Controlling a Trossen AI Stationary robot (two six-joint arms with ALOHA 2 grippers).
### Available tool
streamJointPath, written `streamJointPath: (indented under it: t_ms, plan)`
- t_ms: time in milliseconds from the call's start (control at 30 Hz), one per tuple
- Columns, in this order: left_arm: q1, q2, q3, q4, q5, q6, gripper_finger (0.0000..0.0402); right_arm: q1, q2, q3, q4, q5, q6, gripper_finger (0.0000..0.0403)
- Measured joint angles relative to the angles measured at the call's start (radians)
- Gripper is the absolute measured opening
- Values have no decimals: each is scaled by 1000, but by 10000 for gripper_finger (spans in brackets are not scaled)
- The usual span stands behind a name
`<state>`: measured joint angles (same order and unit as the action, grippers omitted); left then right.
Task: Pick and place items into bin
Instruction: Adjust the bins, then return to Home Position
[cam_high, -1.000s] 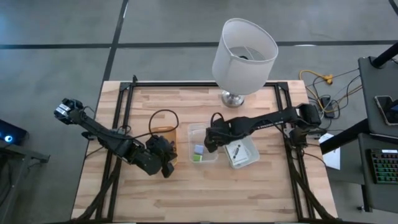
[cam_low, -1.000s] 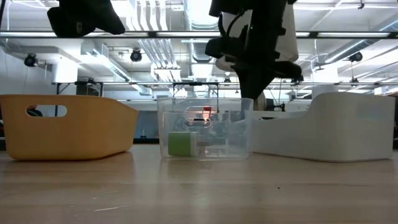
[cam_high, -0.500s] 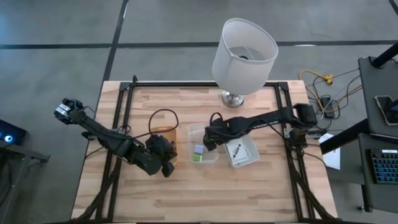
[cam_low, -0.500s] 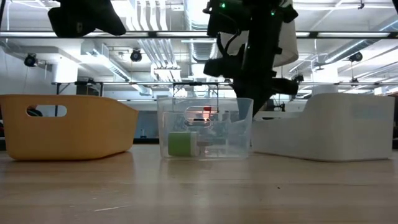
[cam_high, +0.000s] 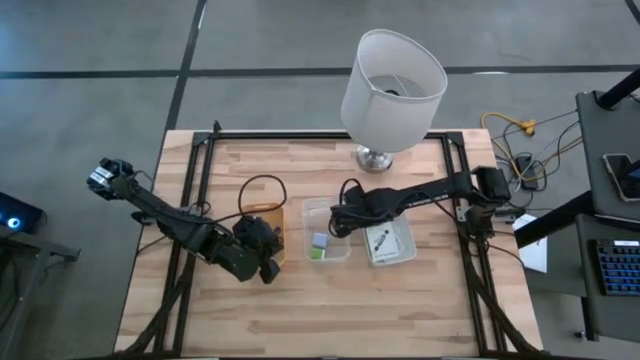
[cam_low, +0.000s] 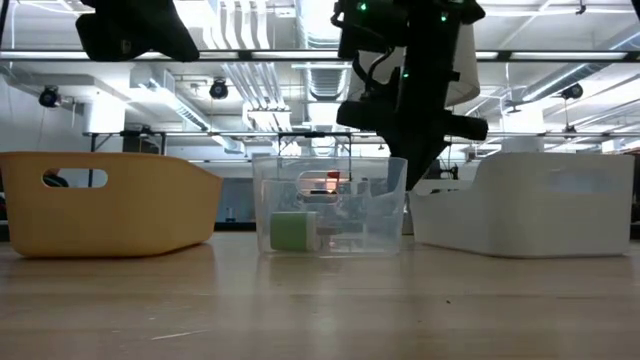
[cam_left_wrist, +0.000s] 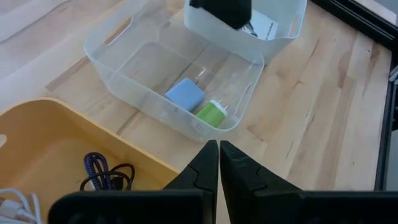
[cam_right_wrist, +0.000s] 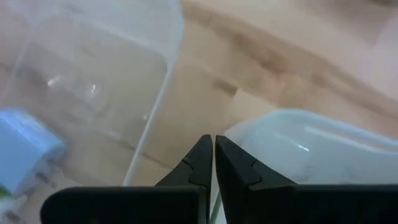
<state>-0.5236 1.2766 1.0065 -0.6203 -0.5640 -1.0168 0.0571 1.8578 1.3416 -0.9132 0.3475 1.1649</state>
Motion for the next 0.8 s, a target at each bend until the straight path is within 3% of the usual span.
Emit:
streamJointPath:
  t_ms: [233,400,467,533,633,733,800]
  plan:
    - [0,-6,12,52,9,42,0,106,-103,100,61,70,-109,8]
    - [13,-72,4,401,44,325,0,208,-263,82,242,69,-350,8]
    - [43,-93,-21,571,114,462,0,230,-336,19,285,75,-353,8]
    - [88,-112,-63,733,251,569,0,234,-411,-82,370,77,-346,8]
    - [180,-141,-135,920,445,622,0,189,-513,-256,593,34,-374,8]
    - [293,-181,-205,1010,523,631,0,71,-595,-383,795,-110,-469,8]
    - [380,-214,-243,1027,574,631,0,-28,-638,-421,818,-224,-549,8]
